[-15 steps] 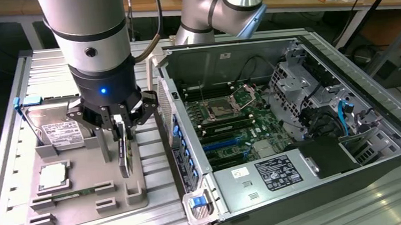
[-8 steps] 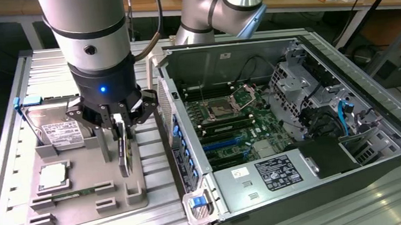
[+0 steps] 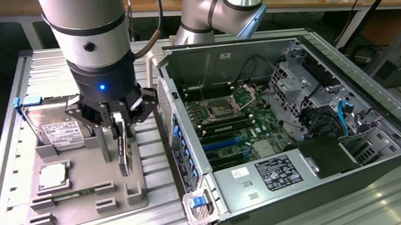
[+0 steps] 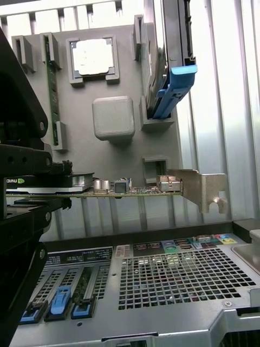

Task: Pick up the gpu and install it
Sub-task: 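Pick up the gpu and move the gpu toward the slot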

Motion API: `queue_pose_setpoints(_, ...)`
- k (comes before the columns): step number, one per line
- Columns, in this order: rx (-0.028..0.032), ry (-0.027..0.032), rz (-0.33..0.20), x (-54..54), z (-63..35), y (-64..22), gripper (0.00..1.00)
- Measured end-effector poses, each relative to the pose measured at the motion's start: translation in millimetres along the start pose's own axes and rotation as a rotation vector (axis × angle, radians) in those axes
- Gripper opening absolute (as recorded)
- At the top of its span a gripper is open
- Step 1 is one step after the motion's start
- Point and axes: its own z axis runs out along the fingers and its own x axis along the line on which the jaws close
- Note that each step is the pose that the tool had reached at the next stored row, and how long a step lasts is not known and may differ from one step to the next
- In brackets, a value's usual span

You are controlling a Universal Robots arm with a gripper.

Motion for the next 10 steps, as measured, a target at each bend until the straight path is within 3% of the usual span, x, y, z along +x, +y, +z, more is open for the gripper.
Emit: queue_pose_setpoints(10,0.0002,-0.0001,0.002,-0.2,-3.6,0.2,0.27)
